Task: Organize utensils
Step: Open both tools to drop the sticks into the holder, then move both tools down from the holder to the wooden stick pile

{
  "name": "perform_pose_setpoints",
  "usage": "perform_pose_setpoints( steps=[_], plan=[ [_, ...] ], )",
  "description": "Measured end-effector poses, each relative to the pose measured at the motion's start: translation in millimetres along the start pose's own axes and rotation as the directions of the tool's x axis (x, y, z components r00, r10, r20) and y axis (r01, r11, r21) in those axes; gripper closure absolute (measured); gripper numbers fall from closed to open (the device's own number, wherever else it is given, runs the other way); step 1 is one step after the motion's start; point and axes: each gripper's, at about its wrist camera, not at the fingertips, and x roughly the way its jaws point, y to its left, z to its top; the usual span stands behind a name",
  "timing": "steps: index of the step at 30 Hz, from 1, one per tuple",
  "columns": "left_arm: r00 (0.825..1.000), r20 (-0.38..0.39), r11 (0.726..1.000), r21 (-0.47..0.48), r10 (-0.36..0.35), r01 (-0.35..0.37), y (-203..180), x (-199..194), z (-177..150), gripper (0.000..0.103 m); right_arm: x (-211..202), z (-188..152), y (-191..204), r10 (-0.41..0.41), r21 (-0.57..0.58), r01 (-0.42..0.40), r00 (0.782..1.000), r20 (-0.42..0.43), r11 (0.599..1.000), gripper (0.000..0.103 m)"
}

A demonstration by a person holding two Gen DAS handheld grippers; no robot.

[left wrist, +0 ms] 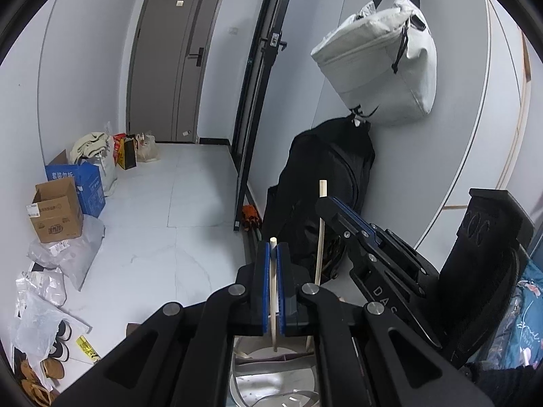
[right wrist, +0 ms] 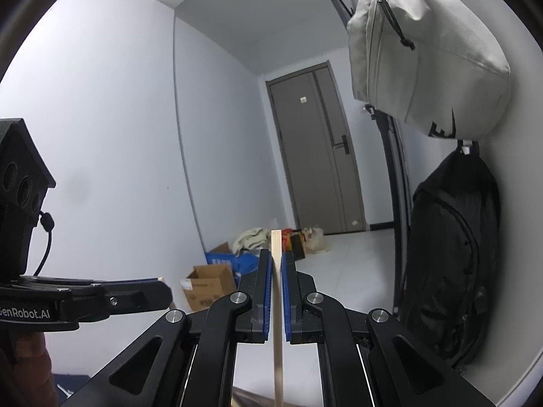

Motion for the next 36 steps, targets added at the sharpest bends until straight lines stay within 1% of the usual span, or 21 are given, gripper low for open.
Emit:
perform_pose_setpoints(
  steps=[9, 16, 19, 21, 22, 25, 27, 28, 30, 31, 32, 33, 34, 35, 36],
  plan=[
    [0.999, -0.035, 0.999, -0.019, -0.030, 0.030, 4.0, 9.1, -8.2, 0.103, -9.0, -10.8, -4.7, 0.023, 0.007, -0.023, 0.999, -0.032, 1.000, 0.098],
    [0.994, -0.085, 0.998, 0.005, -0.064, 0.064, -2.9, 16.8, -16.6, 0.103, -23.2, -19.9, -8.2, 0.052, 0.013, -0.051, 0.994, -0.099, 0.999, 0.098],
    [0.990, -0.104, 0.995, -0.012, -0.099, 0.098, -1.3, 19.0, -20.9, 0.103, -29.1, -25.4, -12.1, 0.072, 0.024, -0.069, 0.988, -0.140, 0.997, 0.098],
    [0.983, -0.123, 0.990, -0.029, -0.138, 0.136, 0.0, 21.2, -21.8, 0.103, -29.8, -27.8, -13.7, 0.095, 0.035, -0.090, 0.980, -0.175, 0.995, 0.098],
    [0.977, -0.139, 0.987, -0.040, -0.162, 0.158, 0.8, 22.5, -22.0, 0.103, -31.1, -28.8, -14.8, 0.109, 0.047, -0.102, 0.974, -0.197, 0.994, 0.096],
    [0.972, -0.152, 0.983, -0.072, -0.179, 0.170, 3.1, 22.1, -22.2, 0.099, -36.1, -27.6, -17.4, 0.137, 0.079, -0.122, 0.965, -0.225, 0.989, 0.095],
    [0.972, -0.156, 0.982, -0.101, -0.174, 0.159, 6.3, 19.2, -21.9, 0.094, -42.0, -24.4, -21.5, 0.148, 0.105, -0.127, 0.961, -0.234, 0.986, 0.091],
    [0.974, -0.149, 0.982, -0.109, -0.169, 0.154, 7.4, 15.1, -21.5, 0.092, -48.5, -23.3, -24.3, 0.143, 0.116, -0.119, 0.962, -0.232, 0.986, 0.086],
    [0.979, -0.139, 0.985, -0.101, -0.152, 0.139, 5.8, 10.5, -23.0, 0.079, -58.8, -21.3, -27.6, 0.142, 0.127, -0.115, 0.964, -0.226, 0.985, 0.083],
    [0.980, -0.135, 0.986, -0.098, -0.146, 0.134, 5.1, 7.9, -23.7, 0.075, -64.7, -20.4, -29.1, 0.136, 0.129, -0.109, 0.965, -0.226, 0.986, 0.082],
    [0.981, -0.131, 0.987, -0.097, -0.141, 0.129, 4.3, 4.5, -24.5, 0.071, -72.7, -19.0, -30.8, 0.126, 0.132, -0.098, 0.966, -0.225, 0.986, 0.076],
    [0.983, -0.130, 0.988, -0.096, -0.130, 0.118, 3.0, 1.3, -25.7, 0.070, -75.6, -18.2, -32.5, 0.125, 0.135, -0.096, 0.966, -0.225, 0.986, 0.072],
    [0.985, -0.132, 0.990, -0.094, -0.114, 0.102, 1.5, -1.2, -27.3, 0.070, -83.0, -17.1, -33.5, 0.128, 0.139, -0.098, 0.965, -0.227, 0.985, 0.063],
    [0.986, -0.135, 0.992, -0.093, -0.099, 0.087, 0.4, -1.5, -28.4, 0.069, -89.0, -16.6, -33.8, 0.125, 0.137, -0.096, 0.966, -0.225, 0.986, 0.057],
    [0.988, -0.133, 0.993, -0.090, -0.083, 0.072, -1.8, -4.1, -30.7, 0.069, -94.1, -16.1, -34.3, 0.119, 0.132, -0.091, 0.967, -0.225, 0.987, 0.055]
  ],
)
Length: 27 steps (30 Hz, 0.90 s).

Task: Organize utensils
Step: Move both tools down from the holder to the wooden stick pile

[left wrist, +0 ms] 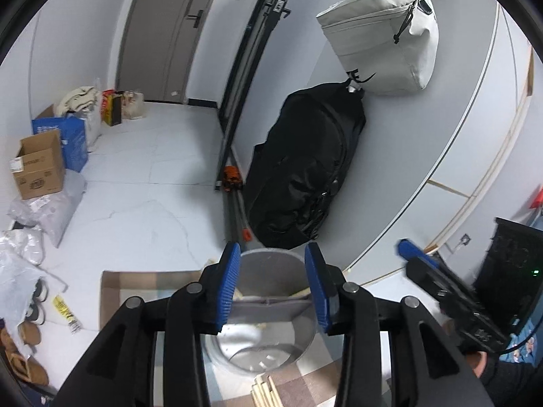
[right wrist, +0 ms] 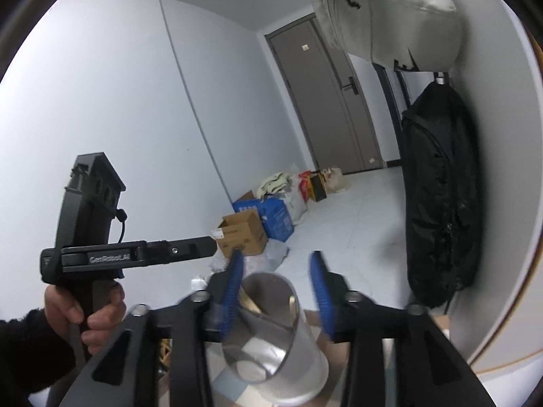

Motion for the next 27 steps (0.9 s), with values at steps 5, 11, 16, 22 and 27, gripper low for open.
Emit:
perform_pose_setpoints(
  steps=[5, 11, 16, 22, 27],
  plan=[
    [0.996, 0.020, 0.997, 0.002, 0.081, -0.081, -6.6, -10.1, -20.3, 0.056, -18.5, -12.5, 5.4, -0.015, -0.015, 0.015, 0.999, -0.036, 1.000, 0.033],
    [0.990, 0.002, 0.989, -0.022, 0.144, -0.144, -9.7, -15.6, -44.6, 0.054, -33.5, -36.0, 10.3, -0.018, 0.004, 0.019, 0.997, -0.073, 1.000, 0.023],
    [0.978, 0.044, 0.979, -0.014, 0.204, -0.204, -17.8, -25.9, -60.7, 0.037, -40.9, -49.1, 17.3, -0.022, -0.002, 0.022, 0.996, -0.086, 1.000, 0.015],
    [0.963, 0.074, 0.965, 0.009, 0.260, -0.261, -24.8, -26.7, -81.1, 0.028, -46.4, -61.3, 25.2, -0.023, -0.008, 0.022, 0.995, -0.096, 1.000, 0.004],
    [0.959, 0.053, 0.960, -0.020, 0.278, -0.278, -18.7, -20.0, -98.7, 0.027, -46.3, -70.5, 27.0, -0.034, 0.005, 0.035, 0.992, -0.123, 0.999, 0.000]
  ],
)
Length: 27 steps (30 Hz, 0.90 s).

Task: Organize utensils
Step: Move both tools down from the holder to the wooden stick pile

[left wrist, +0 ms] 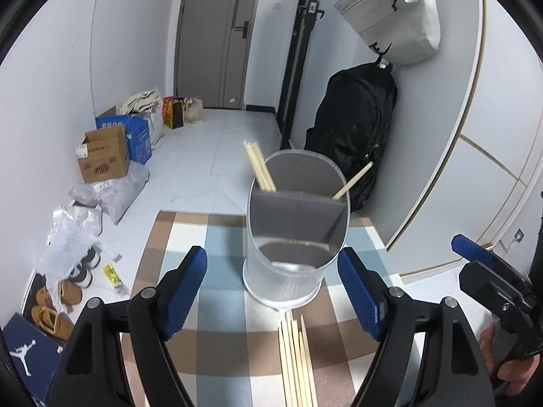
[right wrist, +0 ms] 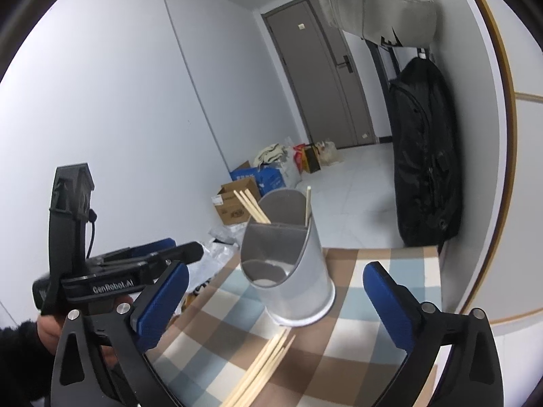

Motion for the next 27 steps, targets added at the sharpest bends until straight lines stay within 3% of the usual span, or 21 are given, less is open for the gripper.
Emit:
perform_pose_setpoints(
  steps=[5, 10, 15, 22, 27],
  plan=[
    [1.000, -0.022, 1.000, 0.001, -0.001, 0.001, 3.1, 8.3, -21.3, 0.027, 9.3, -10.4, -1.2, -0.028, 0.014, 0.029, 0.997, -0.068, 0.999, 0.000],
    [0.994, -0.107, 1.000, 0.000, -0.020, 0.020, 6.9, 21.7, -33.9, 0.027, 18.9, -23.1, -4.8, -0.055, 0.023, 0.058, 0.990, -0.130, 0.998, 0.000],
    [0.988, -0.154, 0.998, 0.067, -0.012, 0.022, -1.4, 25.1, -46.0, 0.027, 22.8, -30.2, -7.8, -0.081, 0.016, 0.084, 0.984, -0.161, 0.996, 0.000],
    [0.948, -0.318, 0.999, 0.048, 0.011, 0.005, 6.6, 57.7, -67.0, 0.027, 24.3, -27.9, -19.4, -0.091, 0.074, 0.106, 0.981, -0.174, 0.992, 0.000],
    [0.930, -0.365, 0.999, 0.047, 0.038, -0.022, 6.6, 70.2, -72.9, 0.028, 25.3, -28.0, -24.5, -0.090, 0.104, 0.110, 0.979, -0.185, 0.988, 0.000]
  ],
)
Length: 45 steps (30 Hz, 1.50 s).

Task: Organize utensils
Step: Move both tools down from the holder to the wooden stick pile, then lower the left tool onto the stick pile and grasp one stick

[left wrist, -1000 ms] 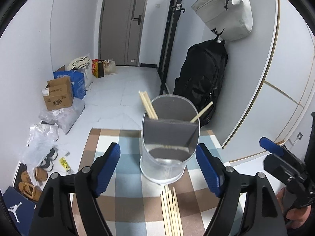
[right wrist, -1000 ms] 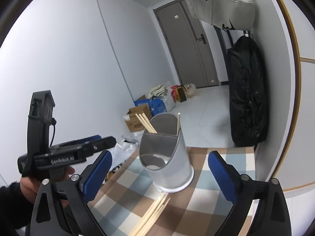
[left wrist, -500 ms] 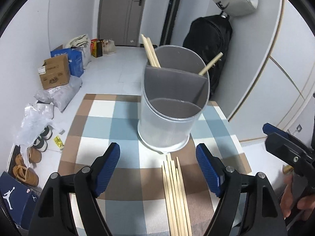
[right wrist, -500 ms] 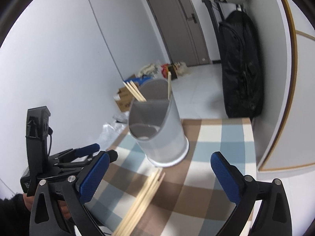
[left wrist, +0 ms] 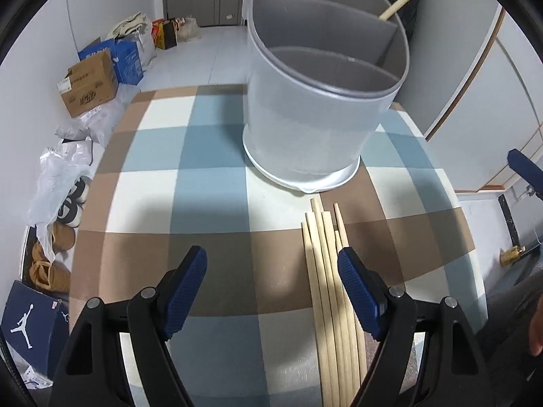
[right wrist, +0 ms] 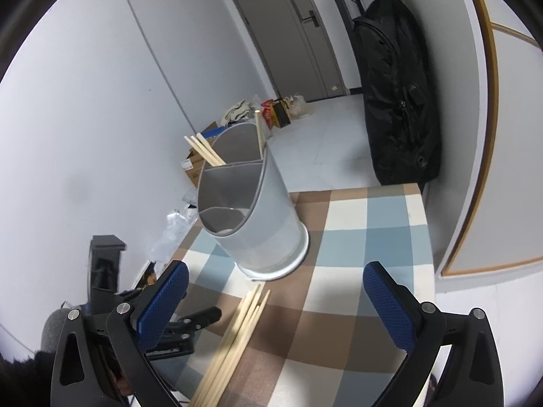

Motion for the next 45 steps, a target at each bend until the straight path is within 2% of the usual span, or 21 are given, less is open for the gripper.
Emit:
perform_pose_setpoints(
  steps=[3, 7, 10, 18, 23, 30, 34, 35, 39, 40, 41, 43, 45],
  plan=[
    [0.999, -0.045, 0.999, 0.031, 0.014, -0.013, -4.5, 7.6, -1.7, 0.028, -1.7, -1.2, -1.3, 0.007, 0.013, -0.007, 1.000, -0.003, 1.000, 0.000],
    [0.996, -0.090, 1.000, -0.013, 0.025, -0.026, 1.9, 15.0, -4.7, 0.028, -2.2, -2.8, -4.2, 0.007, 0.014, -0.006, 1.000, -0.016, 1.000, 0.000],
    [0.994, -0.084, 0.997, 0.027, 0.068, -0.066, -6.0, 11.6, -5.1, 0.028, -2.5, -2.4, -9.1, 0.015, 0.036, -0.015, 1.000, -0.020, 0.999, 0.000],
    [0.993, -0.096, 0.998, 0.009, 0.070, -0.069, -11.8, 6.0, -8.8, 0.028, -5.2, -2.1, -13.8, 0.047, 0.072, -0.045, 0.999, -0.027, 0.996, 0.000],
    [0.989, -0.132, 0.998, 0.024, 0.063, -0.061, -14.0, 9.6, -5.0, 0.029, -5.7, -3.8, -13.5, 0.076, 0.094, -0.073, 0.996, -0.036, 0.993, 0.000],
    [0.989, -0.128, 0.997, 0.006, 0.073, -0.072, -11.3, 10.4, -3.7, 0.029, -7.4, -4.7, -11.0, 0.075, 0.084, -0.072, 0.997, -0.035, 0.994, 0.000],
    [0.982, -0.134, 0.991, 0.017, 0.135, -0.134, -11.8, 13.6, -2.9, 0.033, -8.9, -5.2, -11.1, 0.073, 0.085, -0.070, 0.997, -0.035, 0.994, 0.000],
    [0.982, -0.137, 0.991, 0.009, 0.131, -0.131, -11.9, 13.6, -2.2, 0.037, -10.0, -5.8, -10.5, 0.068, 0.079, -0.065, 0.997, -0.032, 0.995, 0.000],
    [0.978, -0.137, 0.988, 0.027, 0.155, -0.152, -18.2, 11.8, -1.2, 0.040, -10.6, -7.3, -11.6, 0.056, 0.070, -0.054, 0.998, -0.034, 0.996, 0.000],
    [0.981, -0.141, 0.991, 0.021, 0.135, -0.134, -16.2, 12.4, 0.5, 0.044, -11.0, -7.6, -12.4, 0.054, 0.071, -0.052, 0.998, -0.034, 0.996, 0.000],
    [0.983, -0.144, 0.993, 0.011, 0.115, -0.114, -15.3, 12.8, 1.4, 0.053, -11.5, -7.8, -13.5, 0.051, 0.074, -0.049, 0.998, -0.034, 0.996, 0.000],
    [0.984, -0.138, 0.994, 0.020, 0.113, -0.111, -14.2, 13.5, 3.3, 0.060, -12.6, -7.6, -15.2, 0.051, 0.081, -0.049, 0.998, -0.033, 0.995, 0.000],
    [0.986, -0.134, 0.995, 0.029, 0.097, -0.094, -15.1, 11.5, 3.9, 0.086, -13.8, -7.2, -16.3, 0.051, 0.086, -0.048, 0.998, -0.030, 0.995, 0.000]
  ],
)
